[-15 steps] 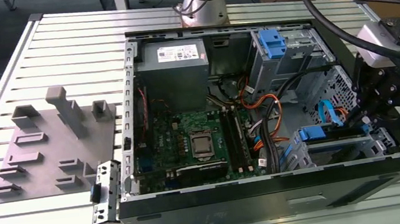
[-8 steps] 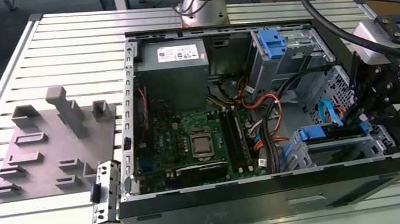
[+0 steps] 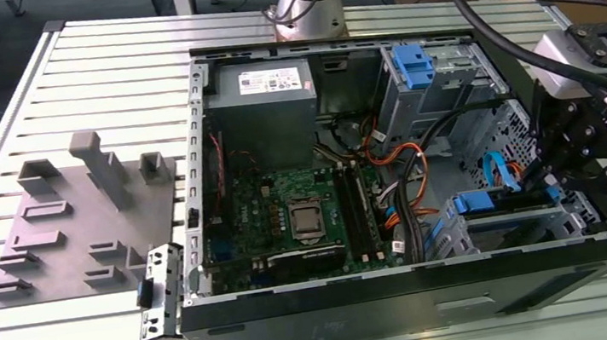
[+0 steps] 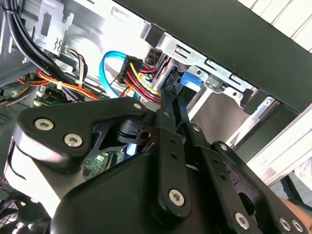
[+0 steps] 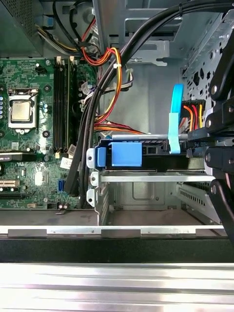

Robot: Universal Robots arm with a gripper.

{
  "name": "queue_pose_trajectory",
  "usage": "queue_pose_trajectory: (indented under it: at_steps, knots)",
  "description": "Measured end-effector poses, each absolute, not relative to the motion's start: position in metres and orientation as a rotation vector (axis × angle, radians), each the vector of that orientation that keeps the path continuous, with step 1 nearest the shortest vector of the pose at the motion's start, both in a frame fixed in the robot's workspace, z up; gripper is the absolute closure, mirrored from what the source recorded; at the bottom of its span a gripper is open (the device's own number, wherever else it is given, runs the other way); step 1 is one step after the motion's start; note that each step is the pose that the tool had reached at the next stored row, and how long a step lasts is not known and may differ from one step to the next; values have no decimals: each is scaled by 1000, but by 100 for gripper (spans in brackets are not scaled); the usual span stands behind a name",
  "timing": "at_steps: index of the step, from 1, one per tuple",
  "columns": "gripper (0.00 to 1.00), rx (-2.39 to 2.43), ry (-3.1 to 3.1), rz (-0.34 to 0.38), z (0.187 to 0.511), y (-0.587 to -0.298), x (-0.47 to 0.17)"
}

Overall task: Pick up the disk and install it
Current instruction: 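Insert the second disk wire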

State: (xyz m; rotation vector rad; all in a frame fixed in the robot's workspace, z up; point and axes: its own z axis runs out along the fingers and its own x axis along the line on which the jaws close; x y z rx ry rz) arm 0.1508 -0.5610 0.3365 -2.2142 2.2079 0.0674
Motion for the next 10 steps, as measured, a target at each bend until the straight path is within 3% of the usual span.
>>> queue_pose_trajectory:
  at_steps: [10]
  knots:
    - [83,-2216,2210,62,333,-561,151]
